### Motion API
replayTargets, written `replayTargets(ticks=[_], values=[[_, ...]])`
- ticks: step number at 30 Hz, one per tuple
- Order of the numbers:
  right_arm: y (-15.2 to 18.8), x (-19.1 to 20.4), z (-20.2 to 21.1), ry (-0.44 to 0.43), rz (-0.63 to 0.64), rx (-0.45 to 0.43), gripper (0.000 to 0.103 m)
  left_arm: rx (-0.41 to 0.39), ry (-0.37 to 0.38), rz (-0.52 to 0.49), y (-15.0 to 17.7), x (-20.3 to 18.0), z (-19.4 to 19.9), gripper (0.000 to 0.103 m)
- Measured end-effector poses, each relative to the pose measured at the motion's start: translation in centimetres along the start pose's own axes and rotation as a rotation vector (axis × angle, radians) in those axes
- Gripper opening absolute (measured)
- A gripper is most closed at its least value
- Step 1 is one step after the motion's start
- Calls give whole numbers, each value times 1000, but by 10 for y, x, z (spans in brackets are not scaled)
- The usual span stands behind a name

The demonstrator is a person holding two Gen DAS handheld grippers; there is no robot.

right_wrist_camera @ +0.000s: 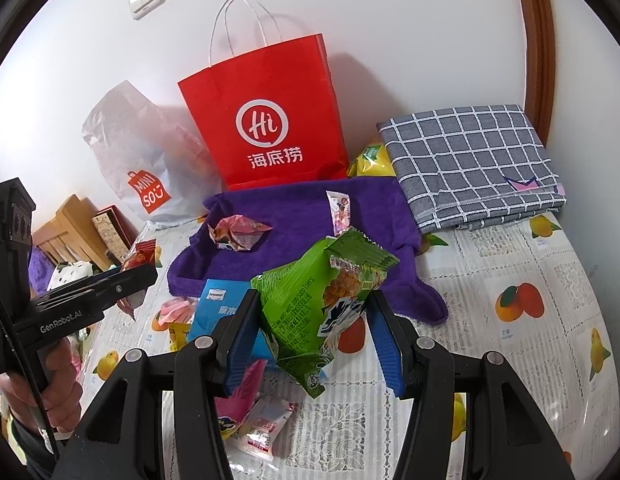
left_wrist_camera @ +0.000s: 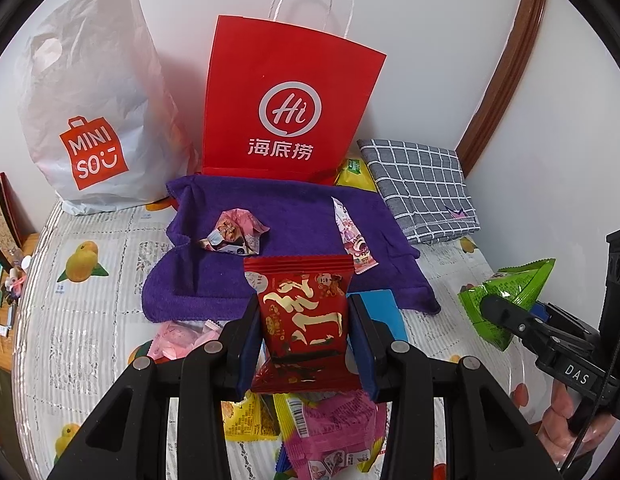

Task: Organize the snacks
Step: 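Carry red packet and green bag toward the purple towel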

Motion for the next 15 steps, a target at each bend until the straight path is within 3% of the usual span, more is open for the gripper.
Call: replayTargets(ticks=[15], values=[[-19, -28, -25, 33, -20, -2, 54, 25, -31, 44, -14, 30, -31, 39]])
Point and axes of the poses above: each gripper's, at about its wrist camera, not at the fingertips, and z roughly against the way its jaws point, x to its left, y to its underside, the point moved 9 cm from there along -z, roughly the way its jaws point, and after that the axes turned 10 degrees about -y, right-handed, at the moved point
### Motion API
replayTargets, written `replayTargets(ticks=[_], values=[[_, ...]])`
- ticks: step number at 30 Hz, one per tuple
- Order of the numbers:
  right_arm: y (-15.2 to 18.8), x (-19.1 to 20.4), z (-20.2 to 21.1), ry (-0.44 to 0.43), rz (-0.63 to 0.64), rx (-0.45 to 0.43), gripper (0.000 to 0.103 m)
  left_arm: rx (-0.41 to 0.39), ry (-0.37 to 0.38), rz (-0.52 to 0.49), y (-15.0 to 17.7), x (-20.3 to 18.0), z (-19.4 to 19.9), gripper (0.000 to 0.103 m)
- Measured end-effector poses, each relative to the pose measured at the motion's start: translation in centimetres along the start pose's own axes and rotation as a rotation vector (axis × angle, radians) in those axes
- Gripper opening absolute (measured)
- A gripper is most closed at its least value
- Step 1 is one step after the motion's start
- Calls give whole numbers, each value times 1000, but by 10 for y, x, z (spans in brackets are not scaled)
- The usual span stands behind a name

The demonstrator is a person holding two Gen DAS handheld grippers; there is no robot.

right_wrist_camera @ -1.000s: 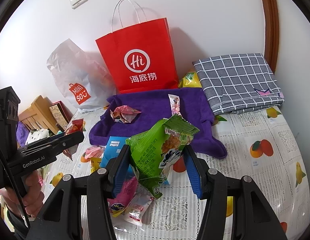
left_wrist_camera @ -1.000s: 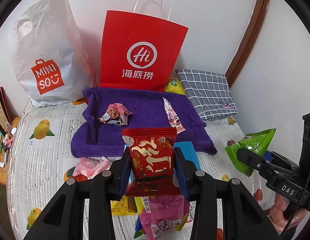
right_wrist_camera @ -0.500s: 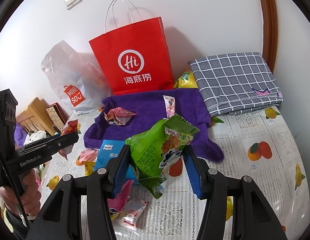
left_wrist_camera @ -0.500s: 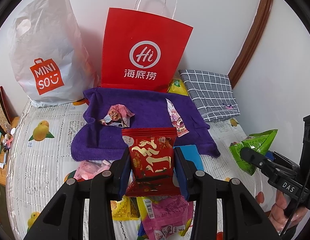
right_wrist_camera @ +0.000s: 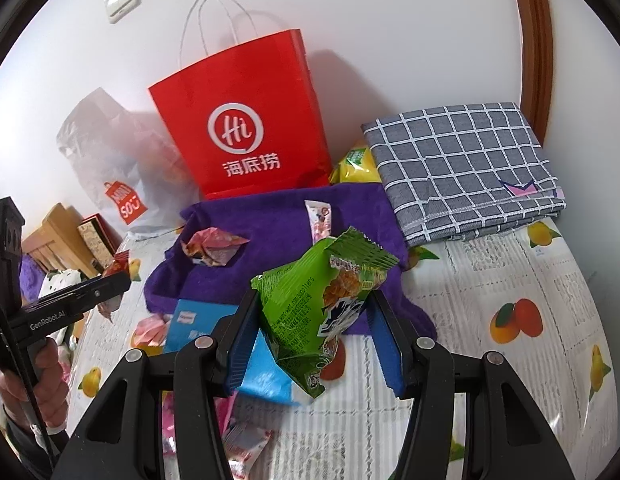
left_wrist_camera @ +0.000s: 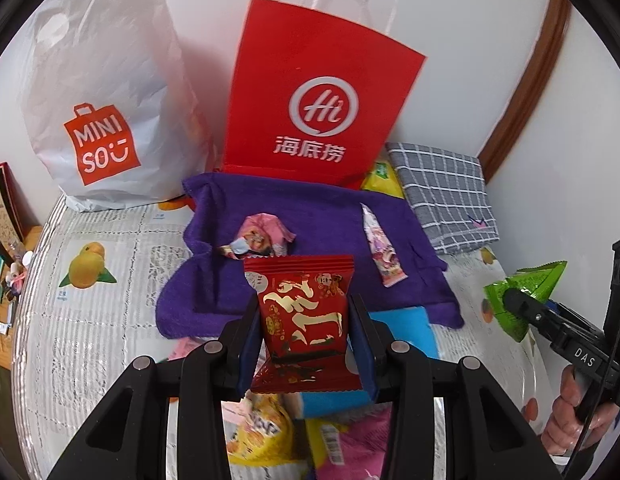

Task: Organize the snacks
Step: 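Carry red packet and green bag toward the purple towel, then lower red packet and green bag onto the purple towel and open both tools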

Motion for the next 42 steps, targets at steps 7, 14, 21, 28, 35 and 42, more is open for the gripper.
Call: replayTargets(ticks=[7, 14, 21, 28, 35, 42], values=[[-10, -19, -24, 14, -18, 13, 54, 30, -31, 26, -10, 18, -29, 39], [-17, -35, -58, 26, -26, 40, 54, 80, -38, 5, -10, 22, -65, 39], [-20, -43, -99, 19, -31, 72, 54, 124, -36, -4, -12, 24, -104, 39], [-23, -52, -128, 45, -8, 110, 54, 131, -31, 3, -21, 25, -125, 39], [-23, -56, -147, 59, 9, 150, 54, 140, -15, 2, -21, 24, -132, 39], [-21, -54, -158, 72, 50, 177, 55, 151, -2, 4, -18, 21, -135, 39]])
Point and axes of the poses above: each gripper's, at about its wrist camera, not at the fingertips, and z roughly against the way its jaws point, x to its left, y to its underside, the point moved 9 cm from there along -z, roughly the way its jaws point, and after that the axes turned 10 degrees about -y, right-handed, at the moved point
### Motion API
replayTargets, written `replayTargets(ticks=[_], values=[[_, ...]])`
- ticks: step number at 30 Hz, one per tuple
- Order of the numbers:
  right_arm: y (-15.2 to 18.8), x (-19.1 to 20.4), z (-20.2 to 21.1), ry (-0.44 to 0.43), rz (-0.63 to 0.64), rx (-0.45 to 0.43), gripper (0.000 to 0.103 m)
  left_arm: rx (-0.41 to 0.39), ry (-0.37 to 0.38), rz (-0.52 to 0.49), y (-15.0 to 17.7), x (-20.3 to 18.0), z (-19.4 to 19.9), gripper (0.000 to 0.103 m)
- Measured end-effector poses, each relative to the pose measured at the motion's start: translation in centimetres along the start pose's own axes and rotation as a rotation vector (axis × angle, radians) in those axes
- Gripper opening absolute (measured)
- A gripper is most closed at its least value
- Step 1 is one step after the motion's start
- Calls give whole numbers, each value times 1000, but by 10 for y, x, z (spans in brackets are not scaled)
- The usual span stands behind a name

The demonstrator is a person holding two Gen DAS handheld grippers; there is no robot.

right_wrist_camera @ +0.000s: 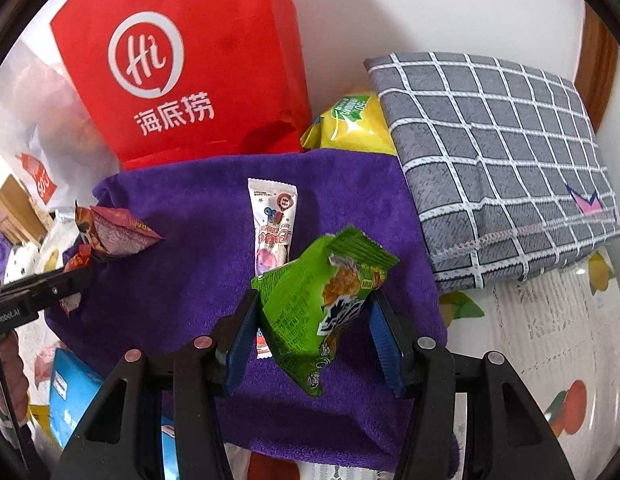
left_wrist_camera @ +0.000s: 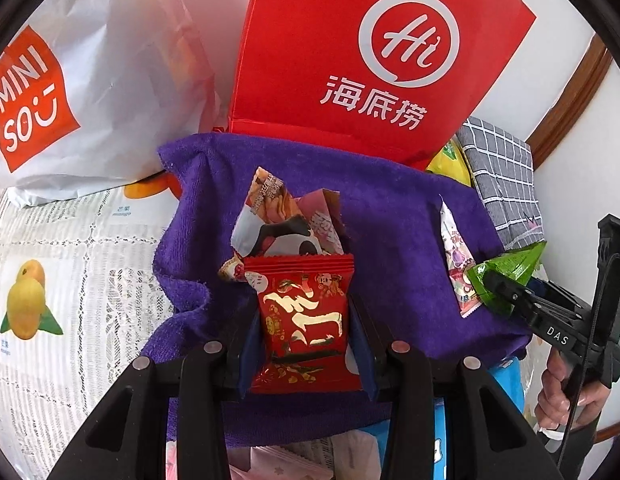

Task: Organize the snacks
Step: 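Lower red packet and green bag onto the purple towel and open both tools, then grasp pink snack bag with right tool while left tool moves to yellow chip bag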

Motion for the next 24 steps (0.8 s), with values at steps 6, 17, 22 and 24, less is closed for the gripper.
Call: replayTargets(ticks=[6, 17, 22, 24], values=[[-5, 1, 16, -7, -3, -42, 79, -6, -5, -27, -1, -5, 6, 45], [8, 36, 85, -14, 2, -129, 81, -52, -27, -5, 14, 12, 52, 60], [40, 62, 105, -46, 23, -102, 80, -53, -40, 23, 34, 26, 76, 60], [58, 76, 110, -63, 41, -78, 80, -49, -43, 31, 44, 31, 83, 60]])
Point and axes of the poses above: each gripper's, at about its wrist camera, not at the fingertips, and z roughly against the way its jaws point, x to its left, y to its underside, the point moved 9 cm from there along -z, roughly the way its jaws point, and after that the axes turned 10 degrees about -y, right-handed, at the moved point
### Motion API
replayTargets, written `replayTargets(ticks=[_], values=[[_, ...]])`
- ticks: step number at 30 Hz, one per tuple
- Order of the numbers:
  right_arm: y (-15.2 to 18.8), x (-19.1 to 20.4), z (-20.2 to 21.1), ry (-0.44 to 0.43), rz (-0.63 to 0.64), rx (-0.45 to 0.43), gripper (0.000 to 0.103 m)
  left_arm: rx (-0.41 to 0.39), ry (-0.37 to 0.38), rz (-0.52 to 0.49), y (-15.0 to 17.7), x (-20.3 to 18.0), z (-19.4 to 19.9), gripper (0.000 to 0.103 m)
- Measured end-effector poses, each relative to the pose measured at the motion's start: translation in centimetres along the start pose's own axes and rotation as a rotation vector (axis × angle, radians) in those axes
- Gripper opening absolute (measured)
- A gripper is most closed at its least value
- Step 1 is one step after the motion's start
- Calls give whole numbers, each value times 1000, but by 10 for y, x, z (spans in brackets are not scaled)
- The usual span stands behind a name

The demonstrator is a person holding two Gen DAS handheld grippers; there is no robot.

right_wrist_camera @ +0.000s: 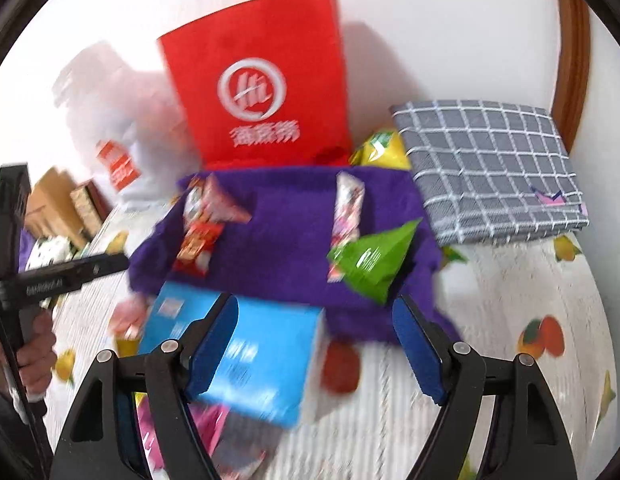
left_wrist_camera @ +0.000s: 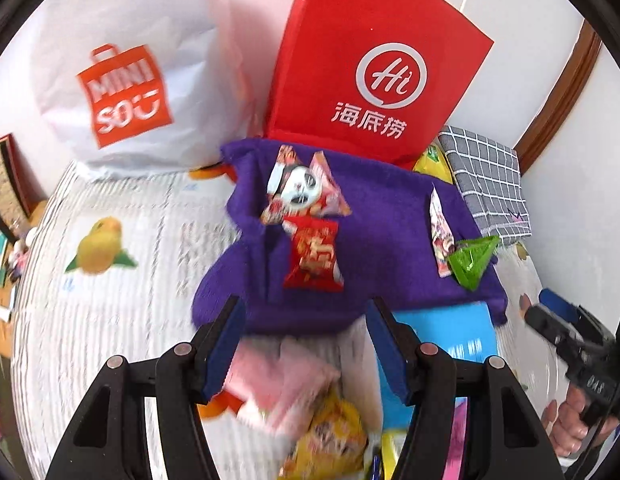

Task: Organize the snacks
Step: 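Grasp pink snack bag with right tool while left tool moves to yellow chip bag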

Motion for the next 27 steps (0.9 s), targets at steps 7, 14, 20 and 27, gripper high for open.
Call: replayTargets(ticks=[7, 14, 20, 27], values=[[53, 31, 3, -115, -81, 70, 80, 9, 6, 23, 34, 15, 24, 61], [94, 58, -9, -211, -176, 150, 81, 11, 24, 38, 63, 30, 42, 62], [105, 81, -22, -212, -171, 181, 81, 14, 30, 52, 80, 47, 51, 62], [109, 92, -43, -139, -110, 223, 80, 24, 35, 68, 94, 59, 53, 62]])
Point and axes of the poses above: each gripper's, at about its wrist camera, not at the fingertips, and z roughly against the way its jaws point, x to its left, y to its underside, the point moved 9 cm from there along -z, roughly the way its jaws point, and after that the axes turned 10 degrees about -y, right-handed, at the moved point
